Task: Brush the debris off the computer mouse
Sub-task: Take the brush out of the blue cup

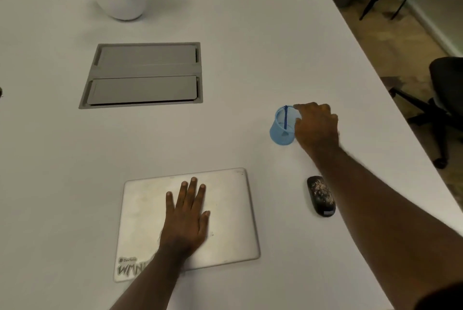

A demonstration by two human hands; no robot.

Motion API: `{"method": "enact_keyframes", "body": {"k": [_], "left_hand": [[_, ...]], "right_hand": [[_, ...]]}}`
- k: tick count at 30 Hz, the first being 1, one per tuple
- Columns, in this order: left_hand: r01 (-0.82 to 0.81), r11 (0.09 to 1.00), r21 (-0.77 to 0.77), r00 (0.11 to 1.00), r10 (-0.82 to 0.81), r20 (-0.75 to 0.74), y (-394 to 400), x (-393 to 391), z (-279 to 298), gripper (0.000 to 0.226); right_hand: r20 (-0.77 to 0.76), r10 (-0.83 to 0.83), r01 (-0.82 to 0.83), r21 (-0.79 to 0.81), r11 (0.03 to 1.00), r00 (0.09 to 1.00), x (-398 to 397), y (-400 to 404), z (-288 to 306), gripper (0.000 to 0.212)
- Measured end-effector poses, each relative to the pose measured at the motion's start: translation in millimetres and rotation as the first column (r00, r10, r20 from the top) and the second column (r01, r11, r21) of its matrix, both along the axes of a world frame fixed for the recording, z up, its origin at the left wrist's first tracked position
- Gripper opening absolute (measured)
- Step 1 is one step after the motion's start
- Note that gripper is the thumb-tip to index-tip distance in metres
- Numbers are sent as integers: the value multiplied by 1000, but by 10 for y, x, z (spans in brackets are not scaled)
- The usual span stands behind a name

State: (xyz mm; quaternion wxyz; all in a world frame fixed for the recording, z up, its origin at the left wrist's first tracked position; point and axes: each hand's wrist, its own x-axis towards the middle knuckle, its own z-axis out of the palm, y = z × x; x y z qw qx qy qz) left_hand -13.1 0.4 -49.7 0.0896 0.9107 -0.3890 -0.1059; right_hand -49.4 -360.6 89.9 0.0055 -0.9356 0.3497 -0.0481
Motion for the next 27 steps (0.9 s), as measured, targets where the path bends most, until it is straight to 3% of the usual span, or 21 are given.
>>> {"method": "enact_keyframes", "body": {"k": [3, 6, 14, 19, 27], "left_hand": [[-8, 1000, -15, 1000, 8, 1, 1, 0, -28, 66], [-14, 1000, -21, 1000, 14, 1, 7, -10, -51, 67], [-25, 999, -49, 1000, 25, 0, -2, 2, -71, 67], [-26, 998, -53, 1000, 26, 5, -4, 8, -71, 66], [-26, 997, -71, 1000, 25, -9, -6, 9, -68, 66]], "right_hand": [[-90, 30, -26, 48, 999, 995, 140, -193, -49, 44], [-86, 68, -61, 74, 995, 994, 273, -284, -127, 47], [-216, 99, -105, -14, 994, 971, 482, -415, -303, 39], [-206, 79, -94, -64, 994, 975, 515, -463, -375, 38], [-89, 63, -71, -86, 994, 994, 487, -500, -451, 13]]}}
